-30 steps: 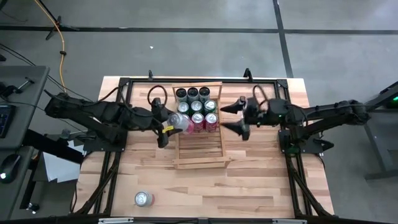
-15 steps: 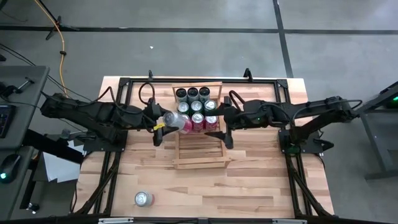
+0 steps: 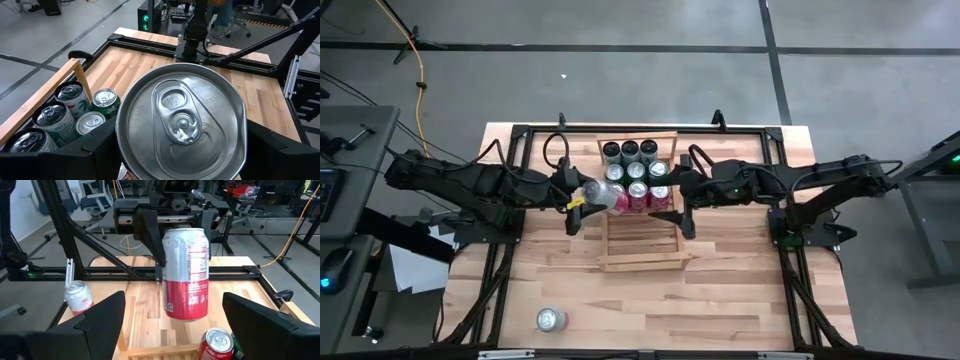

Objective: Place canned beverage on shelf
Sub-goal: Put the top pink can on the shelf

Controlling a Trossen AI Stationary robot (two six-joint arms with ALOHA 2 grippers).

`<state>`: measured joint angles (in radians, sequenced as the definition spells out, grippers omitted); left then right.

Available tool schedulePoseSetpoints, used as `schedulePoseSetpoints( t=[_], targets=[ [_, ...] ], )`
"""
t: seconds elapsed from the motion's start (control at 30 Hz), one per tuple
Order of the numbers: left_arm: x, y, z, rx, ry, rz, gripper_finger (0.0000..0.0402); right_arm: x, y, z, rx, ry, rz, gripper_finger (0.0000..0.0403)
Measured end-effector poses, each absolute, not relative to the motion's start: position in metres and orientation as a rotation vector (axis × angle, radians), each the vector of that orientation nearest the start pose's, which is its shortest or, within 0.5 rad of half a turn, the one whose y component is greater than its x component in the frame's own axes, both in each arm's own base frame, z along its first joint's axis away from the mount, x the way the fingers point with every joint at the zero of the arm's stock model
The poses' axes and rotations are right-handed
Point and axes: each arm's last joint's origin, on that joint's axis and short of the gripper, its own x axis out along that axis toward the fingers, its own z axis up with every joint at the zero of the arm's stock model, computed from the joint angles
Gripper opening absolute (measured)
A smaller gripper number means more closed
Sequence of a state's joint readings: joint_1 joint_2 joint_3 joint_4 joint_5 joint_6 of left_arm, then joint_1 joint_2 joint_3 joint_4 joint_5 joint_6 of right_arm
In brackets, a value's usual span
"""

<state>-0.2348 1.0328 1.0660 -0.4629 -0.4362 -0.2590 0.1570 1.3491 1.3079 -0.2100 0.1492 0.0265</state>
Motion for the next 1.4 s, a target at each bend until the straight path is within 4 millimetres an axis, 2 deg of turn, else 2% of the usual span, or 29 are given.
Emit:
schedulePoseSetpoints(
  t=[0.67,1.0,1.4],
  targets=[
    [0.2106,-0.0387,0.3597,-0.123,0.375,0.215,0.0276,0.2995,0.0430,0.3867,0.029,0.249,-0.002,0.0319],
    [0.2094,-0.0384,0.3607,-0.142,0.366,0.219,0.0276,0.2994,0.0430,0.3861,0.117,0.254,-0.013,0.0319],
    [0.2012,-0.0363,0.3666,-0.197,0.331,0.226,0.0276,0.2988,0.0429,0.3836,0.113,0.280,-0.016,0.0319]
  ],
)
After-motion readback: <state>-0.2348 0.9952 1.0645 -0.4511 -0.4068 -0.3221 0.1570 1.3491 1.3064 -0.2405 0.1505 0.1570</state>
